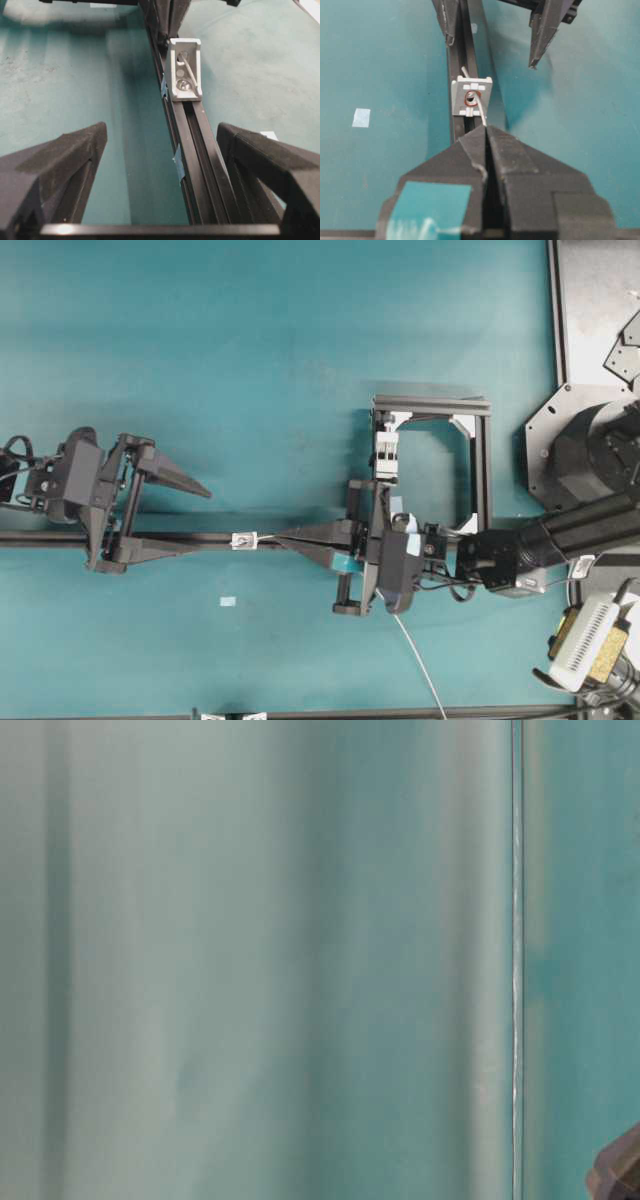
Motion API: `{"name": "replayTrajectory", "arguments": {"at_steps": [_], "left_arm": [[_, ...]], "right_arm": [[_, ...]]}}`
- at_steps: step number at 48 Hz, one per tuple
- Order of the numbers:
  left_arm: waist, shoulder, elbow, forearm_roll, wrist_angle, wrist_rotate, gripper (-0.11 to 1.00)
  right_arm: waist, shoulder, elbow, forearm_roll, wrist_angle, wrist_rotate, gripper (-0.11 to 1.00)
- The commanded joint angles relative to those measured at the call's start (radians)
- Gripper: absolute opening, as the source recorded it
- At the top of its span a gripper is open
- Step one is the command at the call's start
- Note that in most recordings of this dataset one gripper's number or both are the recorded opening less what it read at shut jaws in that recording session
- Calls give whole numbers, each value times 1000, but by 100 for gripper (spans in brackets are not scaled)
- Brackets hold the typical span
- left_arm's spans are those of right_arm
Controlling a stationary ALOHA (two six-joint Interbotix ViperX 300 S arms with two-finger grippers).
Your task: Insert the wire into the hole on the right side and pull it with the left arm.
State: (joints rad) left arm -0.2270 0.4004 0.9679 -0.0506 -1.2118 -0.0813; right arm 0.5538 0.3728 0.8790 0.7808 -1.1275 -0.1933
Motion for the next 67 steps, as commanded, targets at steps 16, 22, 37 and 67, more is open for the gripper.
{"name": "replayTrajectory", "arguments": {"at_steps": [16, 22, 37, 67], "left_arm": [[3, -23, -23, -2, 32, 0, 77], [3, -23, -23, -2, 34, 0, 77], [3, -23, -23, -2, 34, -5, 77], [2, -98, -92, -2, 221, -63, 76]], "right_arm": [[-34, -3, -41, -58, 8, 2, 2], [-37, -3, -48, -69, 9, 2, 2], [-48, -3, -58, -92, 20, 2, 2], [-54, -3, -58, -100, 29, 2, 2]]}}
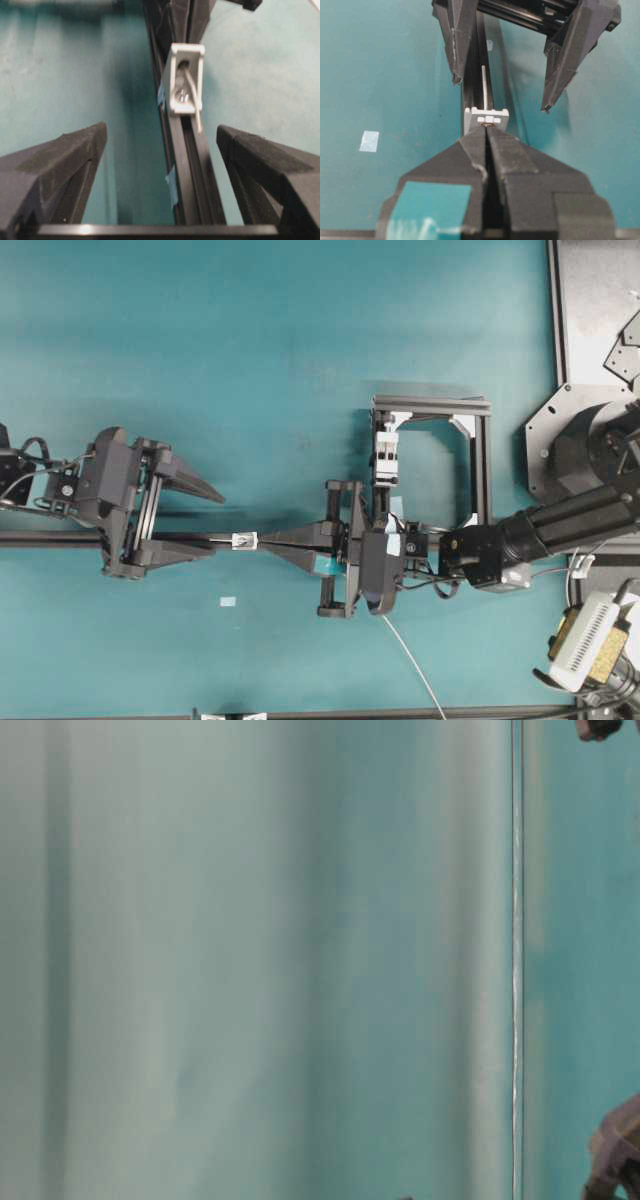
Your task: Insert the wire into the hole on the right side and pull it with the left arm.
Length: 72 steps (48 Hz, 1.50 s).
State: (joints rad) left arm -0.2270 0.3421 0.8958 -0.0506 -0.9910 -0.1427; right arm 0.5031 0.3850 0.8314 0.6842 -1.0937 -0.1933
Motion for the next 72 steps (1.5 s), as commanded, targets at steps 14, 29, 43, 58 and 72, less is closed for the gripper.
{"name": "replayTrajectory", "arguments": {"at_steps": [14, 29, 43, 58, 72], "left_arm": [[0, -38, -31, -2, 28, -3, 76], [-5, -40, -34, 0, 31, -17, 51], [-15, -46, -34, 6, 72, -17, -6], [-25, -48, -38, 5, 75, -14, -11], [-28, -48, -37, 6, 75, -15, -11]], "right_arm": [[-3, -15, -9, -3, -5, 2, 2], [-3, -15, -9, -3, -5, 2, 2], [-3, -14, -11, -3, 0, 2, 2], [-2, -15, -11, -3, 3, 3, 2], [-5, -15, -20, -3, 11, 3, 2]]}}
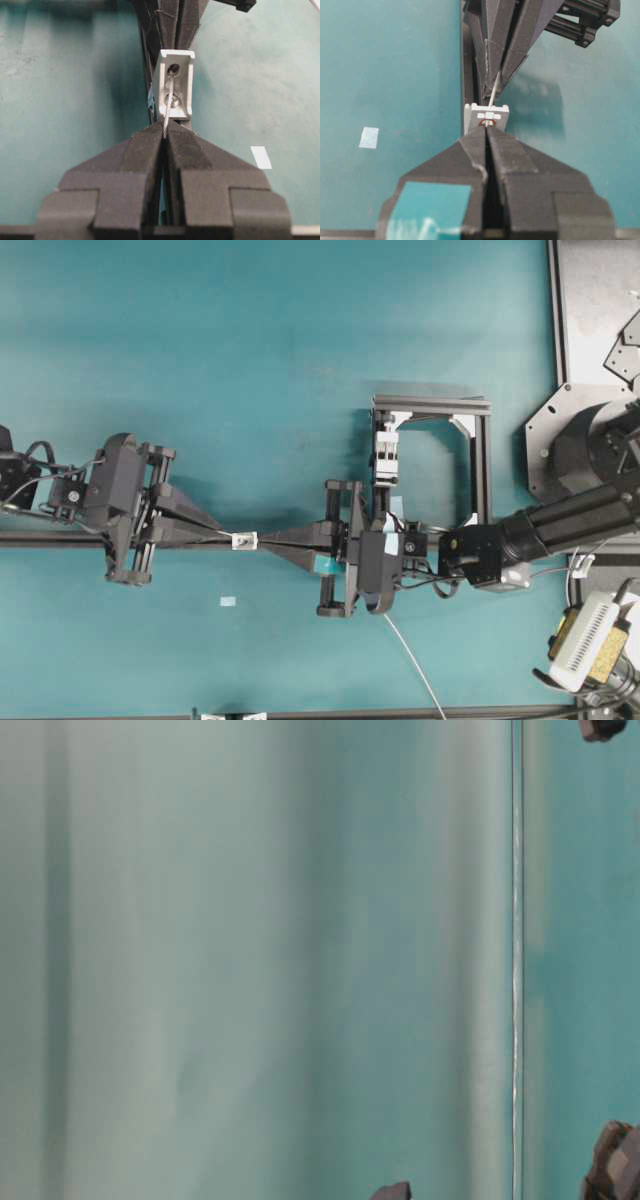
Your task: Insert the wire into the hole on the right side and pull it with the left arm.
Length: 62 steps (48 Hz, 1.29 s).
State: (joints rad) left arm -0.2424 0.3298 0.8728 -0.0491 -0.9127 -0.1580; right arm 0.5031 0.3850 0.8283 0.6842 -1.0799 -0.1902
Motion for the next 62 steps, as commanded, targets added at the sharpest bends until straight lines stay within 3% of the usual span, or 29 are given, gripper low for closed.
{"name": "replayTrajectory", "arguments": {"at_steps": [1, 19, 23, 36, 51, 62], "left_arm": [[-12, -35, -14, 5, -3, 0, -11], [-21, -41, -17, 3, -2, -2, -11], [-25, -41, -15, 5, -2, -2, -11], [-26, -41, -15, 5, -2, -2, -11], [-26, -49, -5, 5, 5, 0, -11], [-26, -153, 54, 5, 75, 0, -11]], "right_arm": [[-5, -15, -17, -3, -3, 0, 2], [-6, -15, -35, -17, 23, 2, 2], [-6, -15, -35, -17, 23, 2, 15], [-6, -52, -25, -31, 44, -2, 83], [-6, -83, -2, -43, 61, -2, 83], [-6, -84, 2, -43, 63, -2, 83]]}}
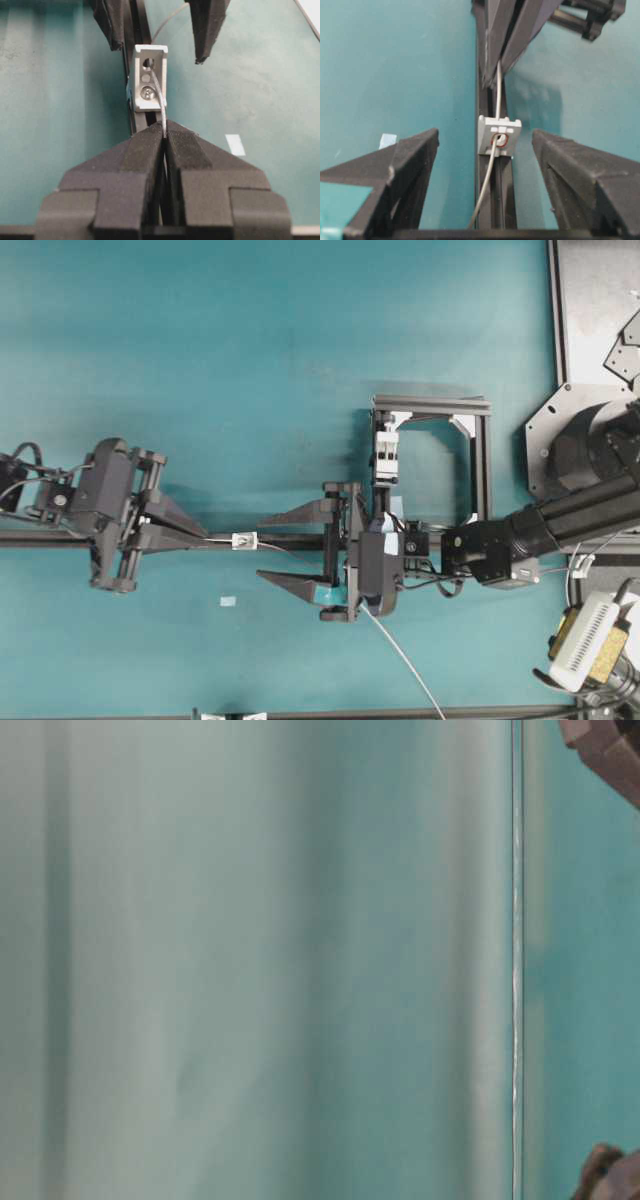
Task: Insert the wire into the hole on the right side and pull it with the left arm.
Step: 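Pull the wire leftward through the hole with the left gripper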
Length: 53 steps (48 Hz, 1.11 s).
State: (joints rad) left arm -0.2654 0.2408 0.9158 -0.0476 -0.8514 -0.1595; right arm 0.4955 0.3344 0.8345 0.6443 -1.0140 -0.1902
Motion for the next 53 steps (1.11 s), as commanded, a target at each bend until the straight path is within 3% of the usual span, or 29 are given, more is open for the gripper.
{"name": "replayTrajectory", "arguments": {"at_steps": [1, 36, 53], "left_arm": [[-5, -75, 15, 3, 21, 2, -11], [-48, -270, 196, 2, 54, -2, -11], [-63, -388, 276, 3, 109, -41, -11]], "right_arm": [[2, -34, -5, -3, -3, -2, 83], [2, -51, 3, -3, 11, -2, 83], [2, -51, 5, -3, 11, -2, 83]]}}
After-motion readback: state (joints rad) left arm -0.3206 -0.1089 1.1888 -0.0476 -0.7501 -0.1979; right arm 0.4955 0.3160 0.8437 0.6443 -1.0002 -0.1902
